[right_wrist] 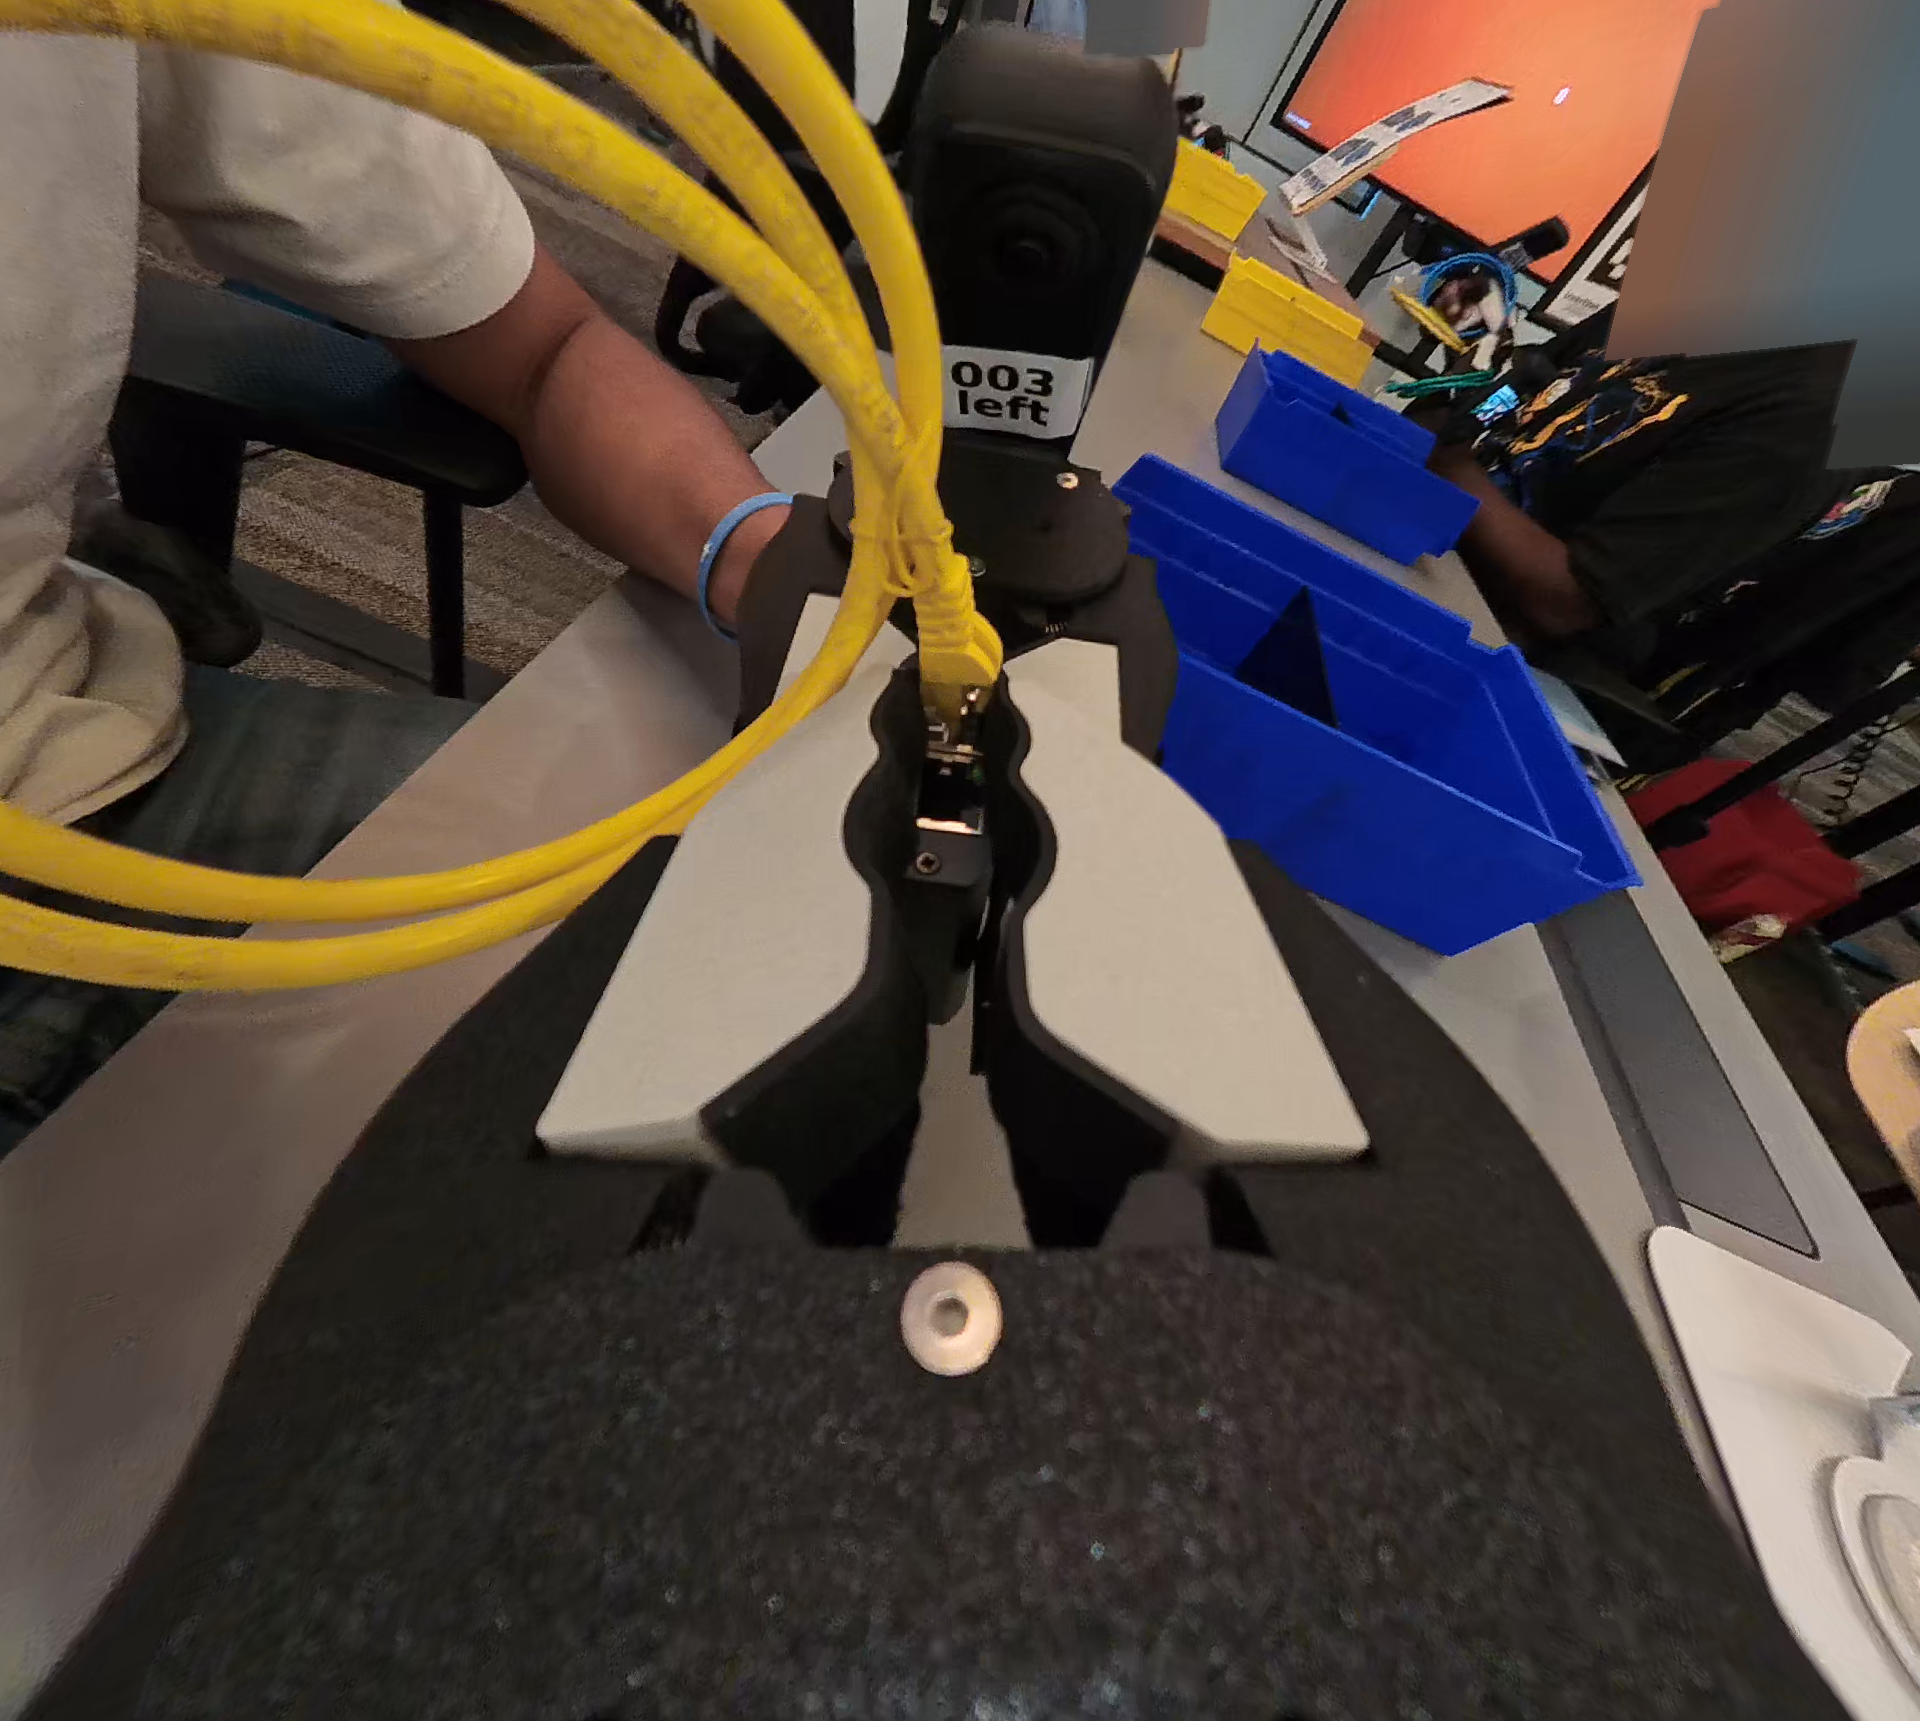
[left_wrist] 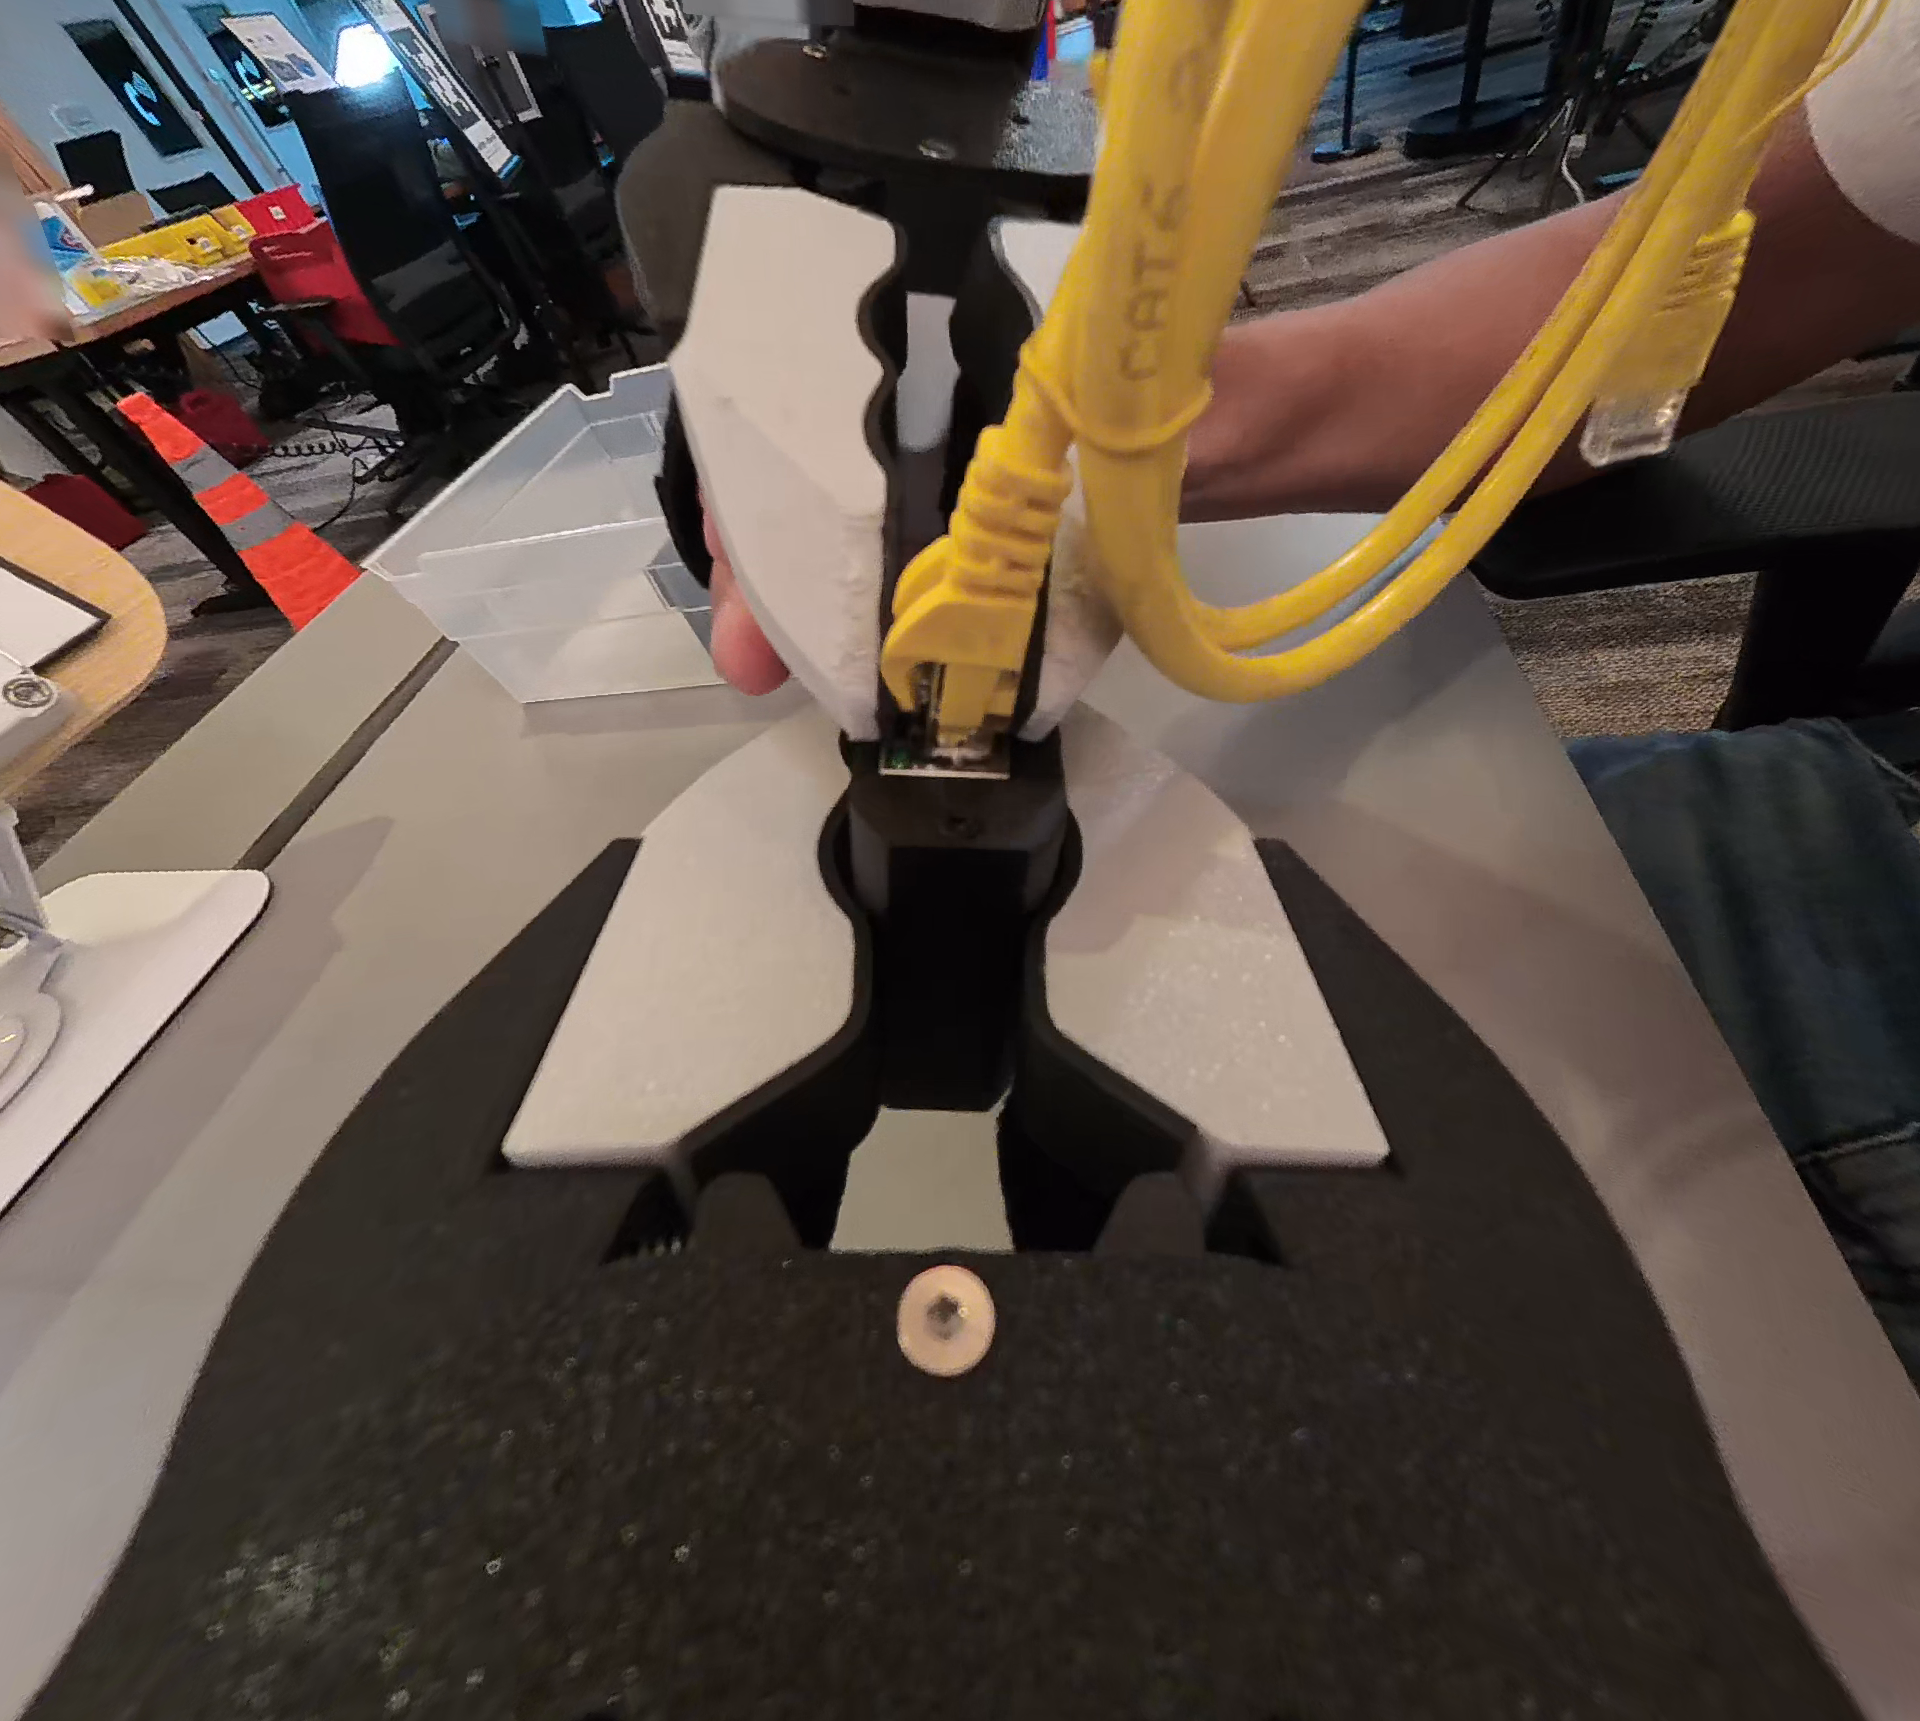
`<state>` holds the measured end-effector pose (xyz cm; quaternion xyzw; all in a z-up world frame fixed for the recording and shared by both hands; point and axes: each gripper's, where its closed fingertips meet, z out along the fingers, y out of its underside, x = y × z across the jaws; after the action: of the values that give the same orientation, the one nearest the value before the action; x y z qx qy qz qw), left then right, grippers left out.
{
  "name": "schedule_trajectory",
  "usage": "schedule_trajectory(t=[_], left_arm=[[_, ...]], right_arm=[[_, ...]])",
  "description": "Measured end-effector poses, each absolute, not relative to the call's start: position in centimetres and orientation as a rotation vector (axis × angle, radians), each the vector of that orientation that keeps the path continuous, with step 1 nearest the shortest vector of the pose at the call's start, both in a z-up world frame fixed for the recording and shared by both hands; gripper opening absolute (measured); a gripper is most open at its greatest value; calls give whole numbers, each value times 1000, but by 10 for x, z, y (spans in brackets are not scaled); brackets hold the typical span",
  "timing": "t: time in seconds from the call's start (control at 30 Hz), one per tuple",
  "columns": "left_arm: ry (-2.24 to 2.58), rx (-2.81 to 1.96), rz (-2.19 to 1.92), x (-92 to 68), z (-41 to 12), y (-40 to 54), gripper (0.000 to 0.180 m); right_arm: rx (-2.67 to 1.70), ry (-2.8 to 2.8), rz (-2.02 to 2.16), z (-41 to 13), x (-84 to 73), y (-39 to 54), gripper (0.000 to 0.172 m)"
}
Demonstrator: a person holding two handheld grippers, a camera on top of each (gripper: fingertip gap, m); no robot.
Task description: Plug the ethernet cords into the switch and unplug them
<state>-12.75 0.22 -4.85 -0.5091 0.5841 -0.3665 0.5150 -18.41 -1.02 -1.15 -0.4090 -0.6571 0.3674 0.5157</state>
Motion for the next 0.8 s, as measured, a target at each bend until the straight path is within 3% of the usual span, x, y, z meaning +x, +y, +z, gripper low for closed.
schedule_trajectory(t=[0.13, 0.37, 0.47, 0.6, 0.8], left_arm=[[1386, -1254, -789, -132, -51, 15, 25], [1345, -1198, -318, -157, -52, 53, 26], [1329, -1212, 43, -172, -60, 81, 26], [1330, -1184, 391, -180, -72, 100, 25], [1343, -1126, 534, -174, -74, 98, 26]], right_arm=[[-1043, -1527, 904, -11, -185, -1, 11], [-1199, -1559, 531, -9, -143, 44, 17], [-1517, -1388, 585, 3, -118, 67, 19], [-1743, -1252, 844, 11, -129, 39, 38], [-1838, -1253, 614, -40, -161, 30, 38]])
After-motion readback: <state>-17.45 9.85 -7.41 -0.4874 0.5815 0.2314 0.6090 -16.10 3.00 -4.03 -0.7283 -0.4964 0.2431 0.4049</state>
